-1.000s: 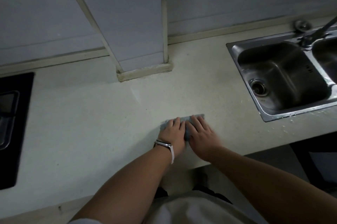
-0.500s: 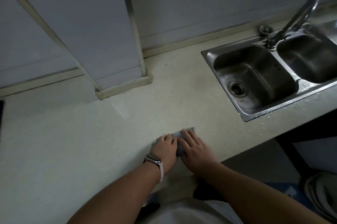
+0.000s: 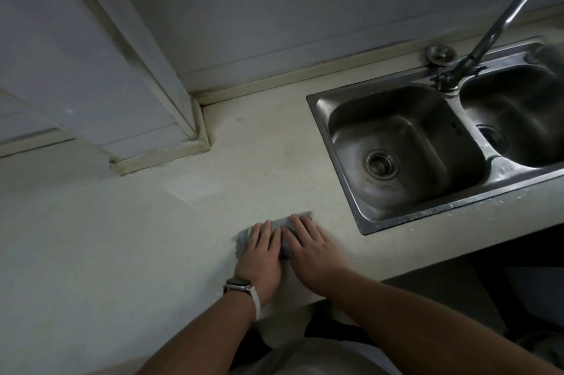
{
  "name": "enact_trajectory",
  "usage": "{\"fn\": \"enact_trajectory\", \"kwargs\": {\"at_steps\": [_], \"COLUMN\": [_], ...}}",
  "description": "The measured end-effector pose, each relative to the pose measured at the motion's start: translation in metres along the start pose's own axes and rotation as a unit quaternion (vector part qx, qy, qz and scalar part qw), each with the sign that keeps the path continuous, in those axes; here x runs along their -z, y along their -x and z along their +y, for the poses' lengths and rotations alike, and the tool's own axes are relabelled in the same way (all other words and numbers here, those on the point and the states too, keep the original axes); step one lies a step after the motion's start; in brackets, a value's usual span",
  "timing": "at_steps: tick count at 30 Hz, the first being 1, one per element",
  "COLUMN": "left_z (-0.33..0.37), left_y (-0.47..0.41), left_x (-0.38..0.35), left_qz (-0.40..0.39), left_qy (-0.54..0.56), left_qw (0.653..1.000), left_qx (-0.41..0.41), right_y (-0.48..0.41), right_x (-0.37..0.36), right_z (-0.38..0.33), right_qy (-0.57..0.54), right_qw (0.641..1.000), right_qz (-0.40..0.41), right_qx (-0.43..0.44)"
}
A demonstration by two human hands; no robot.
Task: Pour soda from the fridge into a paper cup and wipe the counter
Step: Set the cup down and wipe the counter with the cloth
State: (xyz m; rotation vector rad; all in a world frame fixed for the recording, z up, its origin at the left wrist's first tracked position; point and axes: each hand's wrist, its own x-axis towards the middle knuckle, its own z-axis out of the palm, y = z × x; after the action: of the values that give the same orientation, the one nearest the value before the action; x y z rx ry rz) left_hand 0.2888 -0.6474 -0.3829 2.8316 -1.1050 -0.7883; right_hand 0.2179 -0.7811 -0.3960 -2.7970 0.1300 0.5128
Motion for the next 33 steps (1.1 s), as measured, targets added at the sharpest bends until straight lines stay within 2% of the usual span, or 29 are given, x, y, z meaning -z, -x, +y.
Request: {"fn": "enact_trajectory", "kwargs": {"at_steps": [2, 5, 9, 12, 23, 33], "left_z": [0.009, 0.005, -0.003, -0.007, -0.046, -0.083], "left_y": [-0.008, -0.022, -0.040, -0.058, -0.131, -0.180], "left_x": [-0.001, -0.001, 0.010, 0.015, 0.053, 0.087], "left_qz": [0.025, 0.001, 0.028, 0.063, 0.072, 0.095], "left_qy": [0.001, -0.017, 0.039, 0.040, 0.038, 0.075], "left_qw": [1.000, 1.000, 0.999, 0.997, 0.996, 0.992], "left_qx": [0.003, 0.010, 0.019, 0.023, 0.028, 0.034], "right_y": [-0.004, -0.014, -0.033, -0.054, -0.140, -0.209], "right_x": [0.003, 0.013, 0.026, 0.035, 0.070, 0.091], "right_z": [0.010, 0.016, 0.025, 0.030, 0.041, 0.039], "right_qy": [-0.016, -0.028, -0.011, -0.009, 0.034, 0.047], "right_qw": [1.000, 1.000, 1.000, 0.999, 0.999, 0.999], "right_qz": [-0.009, -0.010, -0.004, -0.016, -0.028, -0.002], "right_qx": [-0.007, 0.010, 0.028, 0.027, 0.030, 0.018]}}
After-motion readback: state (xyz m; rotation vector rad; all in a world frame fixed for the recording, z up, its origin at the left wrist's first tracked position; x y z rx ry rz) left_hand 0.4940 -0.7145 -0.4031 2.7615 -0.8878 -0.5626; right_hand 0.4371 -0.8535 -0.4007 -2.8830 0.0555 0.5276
